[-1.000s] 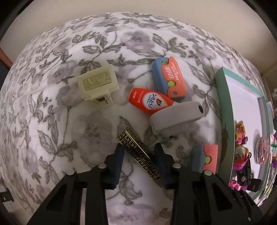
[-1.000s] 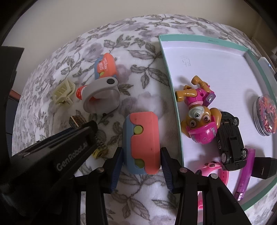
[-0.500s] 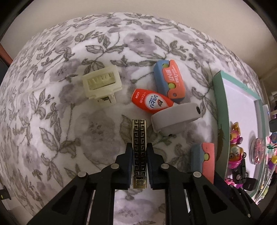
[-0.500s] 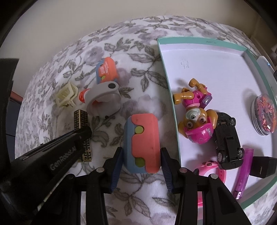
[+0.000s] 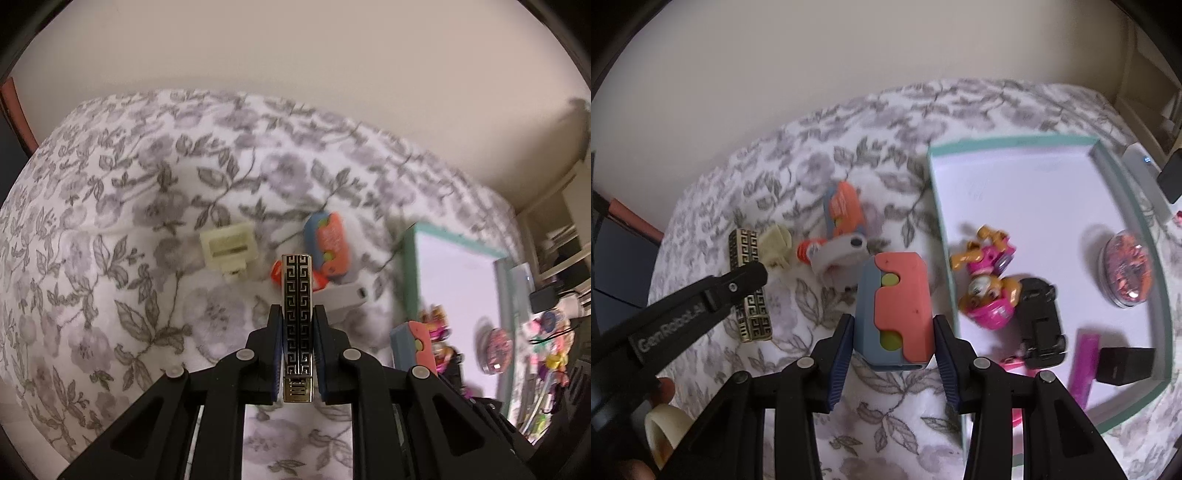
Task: Organize rigid objects
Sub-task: 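Carry the pink-and-blue block and gold bar into the tray and release both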
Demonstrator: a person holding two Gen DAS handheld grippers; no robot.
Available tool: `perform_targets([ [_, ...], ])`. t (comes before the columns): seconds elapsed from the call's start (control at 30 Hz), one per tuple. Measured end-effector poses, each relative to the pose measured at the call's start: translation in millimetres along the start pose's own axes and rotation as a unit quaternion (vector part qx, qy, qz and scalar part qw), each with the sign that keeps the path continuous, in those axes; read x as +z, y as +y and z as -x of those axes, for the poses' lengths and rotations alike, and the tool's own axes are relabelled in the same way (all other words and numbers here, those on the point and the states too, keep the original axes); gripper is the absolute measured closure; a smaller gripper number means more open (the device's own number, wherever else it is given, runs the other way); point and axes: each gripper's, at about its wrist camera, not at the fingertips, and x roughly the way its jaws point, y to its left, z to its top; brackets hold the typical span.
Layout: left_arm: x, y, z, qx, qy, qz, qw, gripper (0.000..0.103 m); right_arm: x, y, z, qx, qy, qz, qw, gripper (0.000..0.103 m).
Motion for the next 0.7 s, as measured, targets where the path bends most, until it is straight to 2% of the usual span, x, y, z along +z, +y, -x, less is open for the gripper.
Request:
perform_targets([
  [0.17,-0.6,-19.2,13.8,-0.030,-0.021,-0.014,0.9992,0.087,5.1,-9.5,18.8,-0.006,-0.023,-0.006,1.000,0.058],
  [0.4,-8.6,-60.1,18.2,-0.078,-0.014,-0.052,0.9955,0.087,14.3,-48.7,31.9,-0.017,-0.044,-0.049,0.998,0.058],
  [0.5,-12.6,-82.5,12.0,-0.079,-0.008,-0.076,0.9940,0.087,17.7,-70.7,32.0,-0.031,-0.047,-0.072,0.996,0.058],
  [0.7,-9.7,-116.4,-16.4,-0.084,0.016,-0.098,0.9915,0.087,26.8,-107.7,23.0,-0.029,-0.045,-0.116,0.992,0.057],
])
